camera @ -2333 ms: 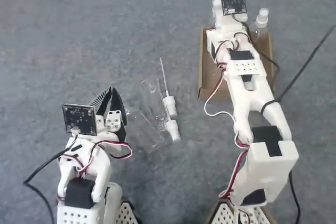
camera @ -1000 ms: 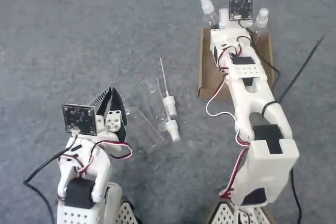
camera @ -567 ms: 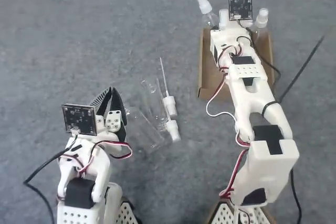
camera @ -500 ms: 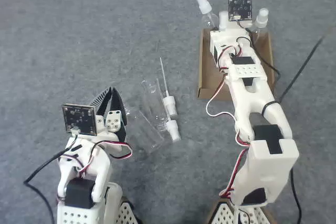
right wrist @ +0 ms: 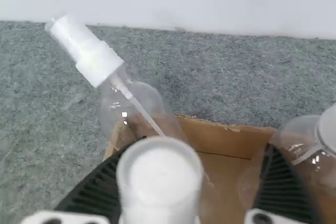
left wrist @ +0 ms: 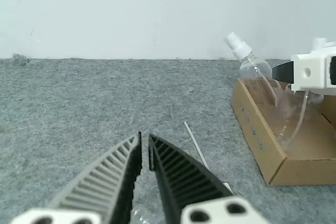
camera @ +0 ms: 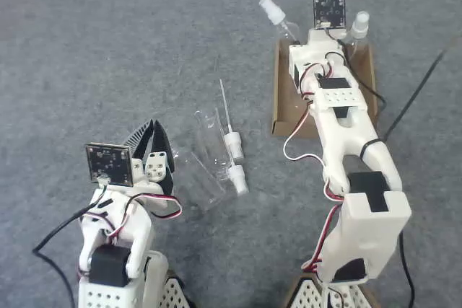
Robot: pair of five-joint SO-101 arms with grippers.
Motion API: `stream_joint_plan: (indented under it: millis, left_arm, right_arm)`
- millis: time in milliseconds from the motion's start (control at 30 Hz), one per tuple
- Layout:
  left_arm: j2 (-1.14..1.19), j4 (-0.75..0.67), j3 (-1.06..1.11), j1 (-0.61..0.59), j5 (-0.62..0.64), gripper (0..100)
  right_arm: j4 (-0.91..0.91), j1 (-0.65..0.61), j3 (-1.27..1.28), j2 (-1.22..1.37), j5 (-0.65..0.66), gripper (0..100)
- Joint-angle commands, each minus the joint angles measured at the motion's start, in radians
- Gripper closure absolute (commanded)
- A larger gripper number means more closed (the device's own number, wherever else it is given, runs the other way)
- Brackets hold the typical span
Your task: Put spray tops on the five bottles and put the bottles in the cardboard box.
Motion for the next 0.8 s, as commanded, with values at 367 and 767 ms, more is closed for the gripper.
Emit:
stream_joint_plan:
  millis: [367,767]
  left_arm:
    - [-0.020,-0.029,-0.008,-0.003,0.005,99]
    - [-0.020,-0.029,-0.008,-0.003,0.005,99]
  right_arm:
    - [0.094,-0.018,-0.052,-0.120,0.100,68.3]
    - [0.122,-0.016,-0.035,-0.030,0.095,68.5]
